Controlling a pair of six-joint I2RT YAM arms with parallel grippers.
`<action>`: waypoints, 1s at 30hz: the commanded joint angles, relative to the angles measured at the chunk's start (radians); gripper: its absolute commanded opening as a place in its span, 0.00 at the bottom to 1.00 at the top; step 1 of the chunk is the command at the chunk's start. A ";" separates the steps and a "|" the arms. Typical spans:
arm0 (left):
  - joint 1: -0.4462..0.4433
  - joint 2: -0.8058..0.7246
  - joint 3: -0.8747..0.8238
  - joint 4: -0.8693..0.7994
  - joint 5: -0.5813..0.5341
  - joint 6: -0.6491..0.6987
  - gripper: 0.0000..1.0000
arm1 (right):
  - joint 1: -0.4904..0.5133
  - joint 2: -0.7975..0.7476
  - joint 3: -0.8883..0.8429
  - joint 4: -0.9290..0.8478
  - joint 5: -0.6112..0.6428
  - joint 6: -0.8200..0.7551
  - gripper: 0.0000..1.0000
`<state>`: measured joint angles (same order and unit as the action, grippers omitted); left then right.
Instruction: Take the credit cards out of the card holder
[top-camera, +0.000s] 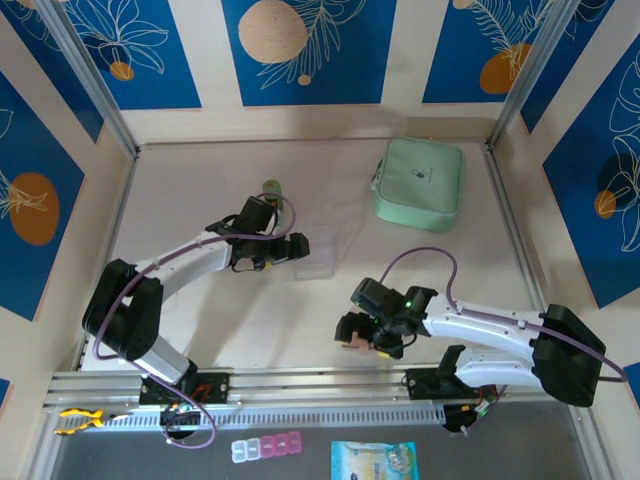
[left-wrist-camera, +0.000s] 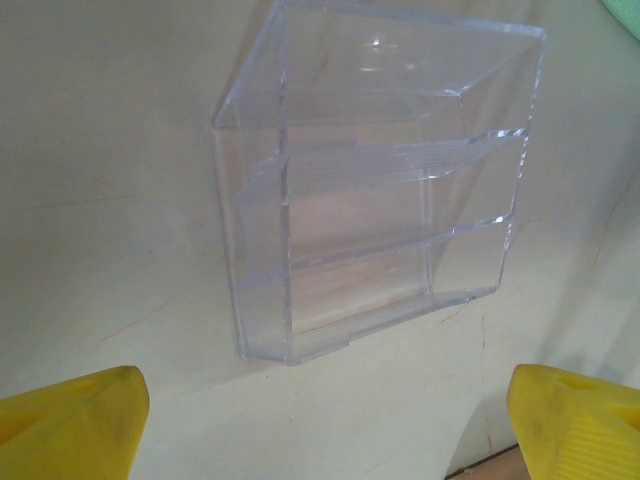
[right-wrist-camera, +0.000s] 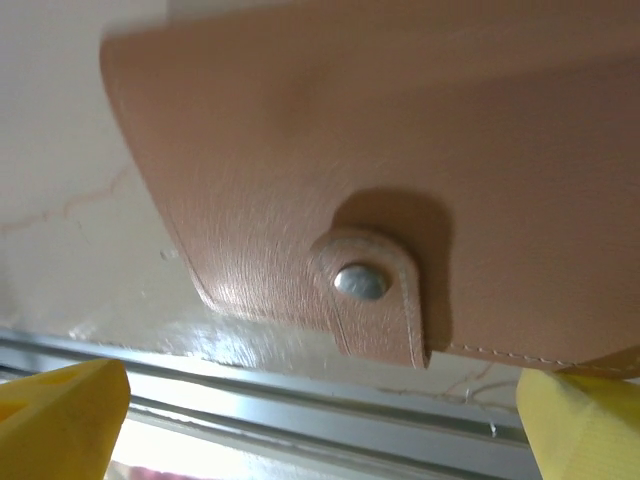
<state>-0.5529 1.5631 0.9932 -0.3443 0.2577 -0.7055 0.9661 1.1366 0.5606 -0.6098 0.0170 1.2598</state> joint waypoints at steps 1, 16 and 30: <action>-0.008 -0.004 0.006 -0.005 0.002 0.009 0.92 | -0.072 -0.027 -0.002 -0.018 -0.017 -0.046 1.00; -0.008 -0.033 -0.008 -0.030 -0.011 0.020 0.93 | -0.218 0.171 0.127 0.040 -0.074 -0.189 1.00; -0.004 -0.095 -0.050 -0.067 -0.047 0.044 0.94 | -0.056 0.491 0.422 -0.150 0.151 -0.198 0.96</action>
<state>-0.5529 1.5028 0.9646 -0.3748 0.2356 -0.6895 0.8829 1.6016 0.9398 -0.6781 0.1074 1.0653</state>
